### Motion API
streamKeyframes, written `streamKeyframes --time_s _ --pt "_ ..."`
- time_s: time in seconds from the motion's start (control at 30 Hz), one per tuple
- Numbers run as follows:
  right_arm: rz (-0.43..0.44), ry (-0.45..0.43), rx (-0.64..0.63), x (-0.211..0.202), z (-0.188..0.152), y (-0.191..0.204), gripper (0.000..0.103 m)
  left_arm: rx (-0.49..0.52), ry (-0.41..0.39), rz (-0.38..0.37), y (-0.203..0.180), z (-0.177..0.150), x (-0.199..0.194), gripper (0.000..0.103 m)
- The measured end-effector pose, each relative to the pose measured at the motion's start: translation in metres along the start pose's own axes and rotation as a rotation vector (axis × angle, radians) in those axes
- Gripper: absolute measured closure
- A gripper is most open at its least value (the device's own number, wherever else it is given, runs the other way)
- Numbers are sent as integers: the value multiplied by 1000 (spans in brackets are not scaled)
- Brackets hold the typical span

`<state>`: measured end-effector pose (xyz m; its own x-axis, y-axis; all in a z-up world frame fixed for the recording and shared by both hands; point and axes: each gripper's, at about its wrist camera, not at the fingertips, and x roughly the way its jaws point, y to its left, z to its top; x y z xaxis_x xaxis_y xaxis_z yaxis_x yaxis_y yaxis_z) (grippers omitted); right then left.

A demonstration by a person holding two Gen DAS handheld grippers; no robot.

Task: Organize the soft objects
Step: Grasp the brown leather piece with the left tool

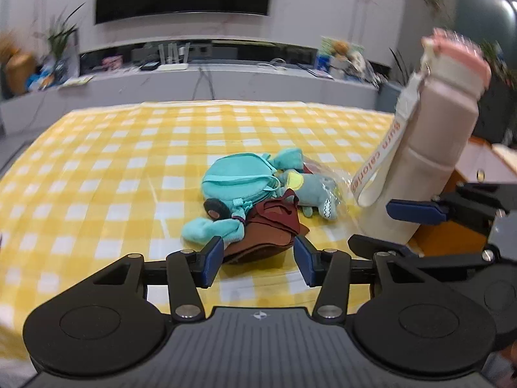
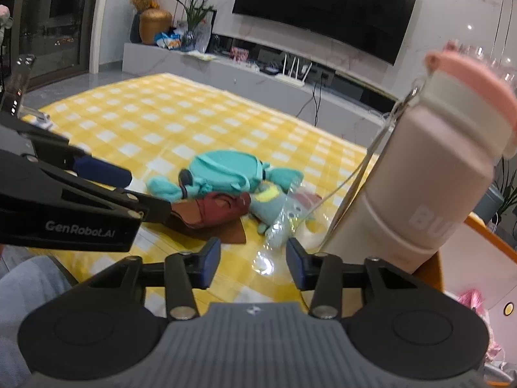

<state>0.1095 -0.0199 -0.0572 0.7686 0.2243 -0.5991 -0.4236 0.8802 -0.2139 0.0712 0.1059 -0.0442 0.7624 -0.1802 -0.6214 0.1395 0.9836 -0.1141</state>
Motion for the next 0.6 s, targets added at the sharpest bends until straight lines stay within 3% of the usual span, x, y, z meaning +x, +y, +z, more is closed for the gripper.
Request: streamKeyframes --time_s 0.1,0.47,0.57,0.6 --pt "1 22 -3 5 -7 -3 69 86 12 -11 -5 1 11 45" --pt "-5 51 -22 21 -24 -11 70 374 34 -1 -37 0 62 39" --pt "-21 35 -60 24 -24 -9 70 442 51 31 -42 -2 79 54" --pt "-28 27 -77 25 -23 -8 70 443 65 43 -43 -1 84 66"
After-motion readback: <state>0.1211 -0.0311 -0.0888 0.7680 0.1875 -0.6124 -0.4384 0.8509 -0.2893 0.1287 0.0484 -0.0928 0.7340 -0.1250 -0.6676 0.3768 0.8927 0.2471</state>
